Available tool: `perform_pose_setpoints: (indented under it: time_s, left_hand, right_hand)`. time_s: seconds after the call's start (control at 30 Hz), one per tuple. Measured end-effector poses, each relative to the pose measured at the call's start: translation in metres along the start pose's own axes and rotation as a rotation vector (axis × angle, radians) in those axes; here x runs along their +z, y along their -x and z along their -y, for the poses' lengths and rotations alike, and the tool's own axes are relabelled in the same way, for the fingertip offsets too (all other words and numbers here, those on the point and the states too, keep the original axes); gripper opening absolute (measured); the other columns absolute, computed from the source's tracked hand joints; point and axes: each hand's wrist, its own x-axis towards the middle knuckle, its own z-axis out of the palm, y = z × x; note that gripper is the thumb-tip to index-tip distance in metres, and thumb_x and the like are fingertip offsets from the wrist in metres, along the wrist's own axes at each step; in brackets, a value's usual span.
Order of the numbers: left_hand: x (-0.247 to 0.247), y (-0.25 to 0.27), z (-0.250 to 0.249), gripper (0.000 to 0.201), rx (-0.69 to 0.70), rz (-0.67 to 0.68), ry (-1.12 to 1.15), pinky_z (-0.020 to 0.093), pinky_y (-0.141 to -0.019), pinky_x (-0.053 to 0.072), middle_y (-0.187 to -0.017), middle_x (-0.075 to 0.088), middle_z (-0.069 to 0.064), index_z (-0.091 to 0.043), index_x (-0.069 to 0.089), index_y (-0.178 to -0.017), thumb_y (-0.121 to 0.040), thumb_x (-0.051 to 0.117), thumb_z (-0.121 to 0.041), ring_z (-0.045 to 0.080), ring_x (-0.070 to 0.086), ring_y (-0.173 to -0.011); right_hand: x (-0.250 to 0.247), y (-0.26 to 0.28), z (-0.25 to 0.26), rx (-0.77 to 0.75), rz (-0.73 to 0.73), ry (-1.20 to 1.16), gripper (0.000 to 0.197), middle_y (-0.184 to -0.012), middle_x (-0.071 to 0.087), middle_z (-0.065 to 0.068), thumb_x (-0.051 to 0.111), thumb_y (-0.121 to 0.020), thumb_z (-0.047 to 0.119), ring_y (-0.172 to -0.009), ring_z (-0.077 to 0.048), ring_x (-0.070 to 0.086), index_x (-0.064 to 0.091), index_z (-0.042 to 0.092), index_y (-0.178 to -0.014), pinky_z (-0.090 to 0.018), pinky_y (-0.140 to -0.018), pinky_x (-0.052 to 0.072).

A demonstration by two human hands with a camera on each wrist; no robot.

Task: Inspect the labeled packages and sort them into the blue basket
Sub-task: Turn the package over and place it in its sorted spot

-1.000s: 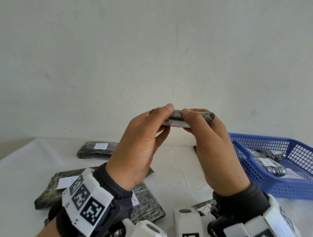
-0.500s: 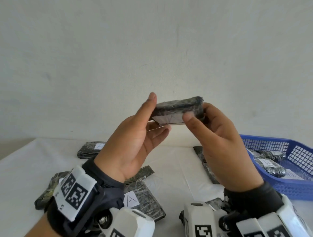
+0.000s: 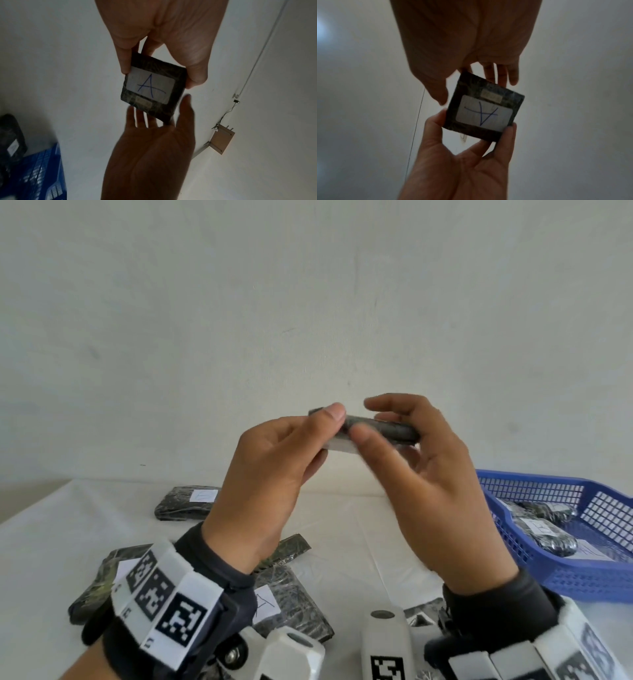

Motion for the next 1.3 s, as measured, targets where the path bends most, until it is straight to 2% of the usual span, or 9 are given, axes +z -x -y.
perform_pose_setpoints:
  time_s: [0.13,0.33,0.53,0.77,0.93,1.03,1.1,1.23,1.3]
  left_hand:
    - [0.004,0.003,0.006,0.030,0.001,0.055,0.083,0.044,-0.111,0.052,-0.099,0.077,-0.003,-0.028,0.083,-0.086,-0.080,0.065,-0.052,0.015,0.069,-0.109]
    - [0.008,0.005,0.001,0.030,0.003,0.040,0.074,0.053,-0.114,0.047,-0.093,0.076,-0.005,-0.029,0.084,-0.085,-0.079,0.069,-0.053,0.015,0.067,-0.102]
    - [0.008,0.005,0.000,0.034,-0.010,0.094,0.087,0.053,-0.109,0.045,-0.095,0.061,0.010,-0.025,0.083,-0.087,-0.079,0.070,-0.056,0.026,0.054,-0.099]
    - [0.007,0.002,0.003,0.034,-0.051,0.115,0.105,0.039,-0.111,0.050,-0.085,0.074,-0.013,-0.033,0.081,-0.072,-0.091,0.058,-0.047,0.006,0.069,-0.099]
    - [0.006,0.000,0.007,0.035,-0.078,0.103,0.160,0.033,-0.105,0.051,-0.082,0.073,-0.011,-0.032,0.080,-0.070,-0.089,0.058,-0.050,0.006,0.068,-0.095]
    - [0.007,0.001,0.006,0.033,-0.085,0.108,0.156,0.036,-0.109,0.050,-0.084,0.074,-0.012,-0.032,0.082,-0.072,-0.089,0.062,-0.053,0.006,0.070,-0.095]
    - [0.007,0.003,0.005,0.031,-0.082,0.120,0.123,0.038,-0.112,0.048,-0.087,0.076,-0.013,-0.034,0.082,-0.073,-0.091,0.062,-0.050,0.004,0.070,-0.098]
    - [0.010,0.005,0.004,0.021,-0.057,0.119,0.061,0.044,-0.114,0.047,-0.087,0.076,-0.011,-0.034,0.083,-0.081,-0.084,0.070,-0.049,0.004,0.068,-0.098]
    - [0.009,0.006,0.005,0.029,-0.045,0.126,0.044,0.048,-0.109,0.048,-0.086,0.071,0.015,-0.029,0.083,-0.086,-0.086,0.069,-0.054,0.016,0.063,-0.096]
  right_hand:
    - [0.008,0.001,0.002,0.100,0.011,-0.197,0.043,-0.102,0.071,0.012,0.057,-0.092,0.059,-0.102,-0.002,0.067,0.068,0.022,-0.111,-0.023,-0.091,0.052]
    - [0.014,0.002,-0.001,0.141,-0.022,-0.231,0.053,-0.116,0.071,-0.005,0.053,-0.086,0.065,-0.115,-0.019,0.066,0.070,0.021,-0.108,-0.044,-0.104,0.052]
    - [0.016,0.000,0.002,0.133,-0.078,-0.169,0.053,-0.109,0.071,-0.005,0.051,-0.085,0.071,-0.108,-0.019,0.068,0.072,0.024,-0.097,-0.047,-0.100,0.053]
    - [0.010,0.000,-0.004,0.185,-0.038,-0.146,0.071,-0.113,0.066,-0.008,0.034,-0.088,0.075,-0.117,-0.027,0.059,0.065,0.013,-0.106,-0.056,-0.109,0.045]
    - [0.008,0.000,-0.010,0.212,-0.002,-0.222,0.059,-0.126,0.064,0.005,0.032,-0.086,0.076,-0.133,-0.019,0.057,0.064,0.035,-0.113,-0.044,-0.117,0.042]
    - [0.006,0.000,-0.007,0.164,0.044,-0.133,0.035,-0.130,0.053,0.016,0.027,-0.091,0.073,-0.145,-0.022,0.048,0.049,0.051,-0.106,-0.043,-0.122,0.037]
    - [0.007,0.000,-0.005,0.183,0.051,-0.111,0.044,-0.134,0.058,0.010,0.029,-0.091,0.075,-0.139,-0.025,0.052,0.059,0.048,-0.108,-0.046,-0.117,0.041]
    - [0.010,-0.002,-0.002,0.237,-0.010,-0.117,0.062,-0.108,0.069,-0.005,0.048,-0.079,0.077,-0.102,-0.018,0.066,0.072,0.023,-0.096,-0.037,-0.092,0.051]
    - [0.011,-0.002,-0.001,0.237,-0.033,-0.111,0.060,-0.105,0.069,-0.007,0.050,-0.079,0.075,-0.099,-0.020,0.066,0.072,0.022,-0.093,-0.041,-0.091,0.053]
